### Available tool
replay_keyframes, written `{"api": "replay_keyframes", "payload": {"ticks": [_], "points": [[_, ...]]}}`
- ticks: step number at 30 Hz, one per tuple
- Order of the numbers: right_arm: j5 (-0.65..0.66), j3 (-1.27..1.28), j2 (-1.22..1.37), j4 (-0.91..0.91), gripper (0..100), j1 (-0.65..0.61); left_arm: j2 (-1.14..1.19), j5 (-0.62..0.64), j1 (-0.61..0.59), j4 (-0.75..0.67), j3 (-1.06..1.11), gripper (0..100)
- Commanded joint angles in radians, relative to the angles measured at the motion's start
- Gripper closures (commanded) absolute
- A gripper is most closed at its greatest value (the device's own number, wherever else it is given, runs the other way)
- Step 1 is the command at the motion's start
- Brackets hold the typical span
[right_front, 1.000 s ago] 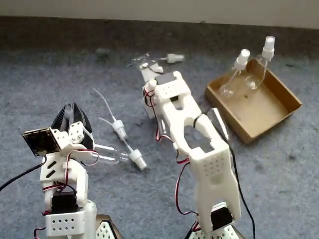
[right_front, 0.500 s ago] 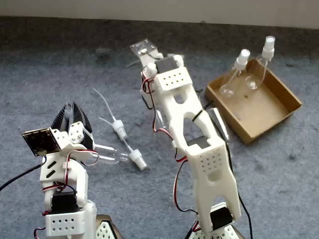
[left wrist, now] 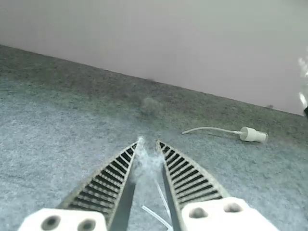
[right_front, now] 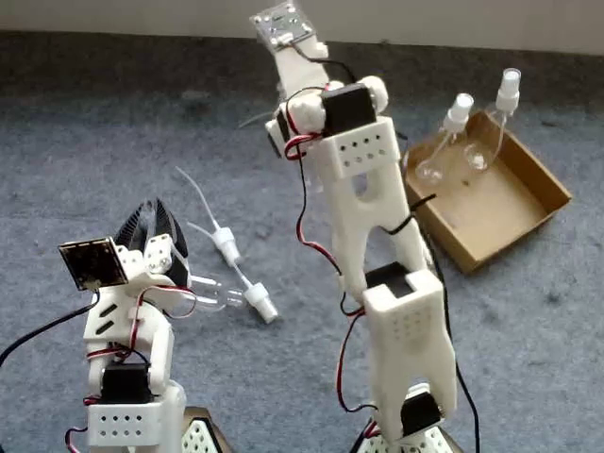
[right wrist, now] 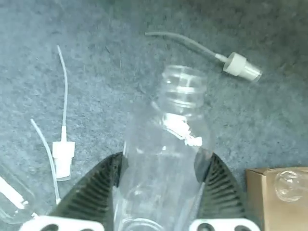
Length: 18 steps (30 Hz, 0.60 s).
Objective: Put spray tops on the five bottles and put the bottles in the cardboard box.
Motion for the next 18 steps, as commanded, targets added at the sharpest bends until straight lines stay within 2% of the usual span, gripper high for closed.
{"api": "replay_keyframes", "payload": {"ticks": [1,6,13,18], "points": [[0.008,0.079,-0.251,0.022,92.9,0.018,0.007,0.005,0.035,0.005,0.021,100],[0.008,0.334,-0.558,0.021,92.8,-0.024,0.007,0.005,0.065,0.006,0.021,100],[0.008,0.702,-0.951,0.007,92.7,-0.021,0.007,0.005,0.097,0.052,0.021,100],[0.008,1.007,-1.136,-0.143,92.7,-0.021,0.005,0.005,0.097,0.054,0.021,100]]}}
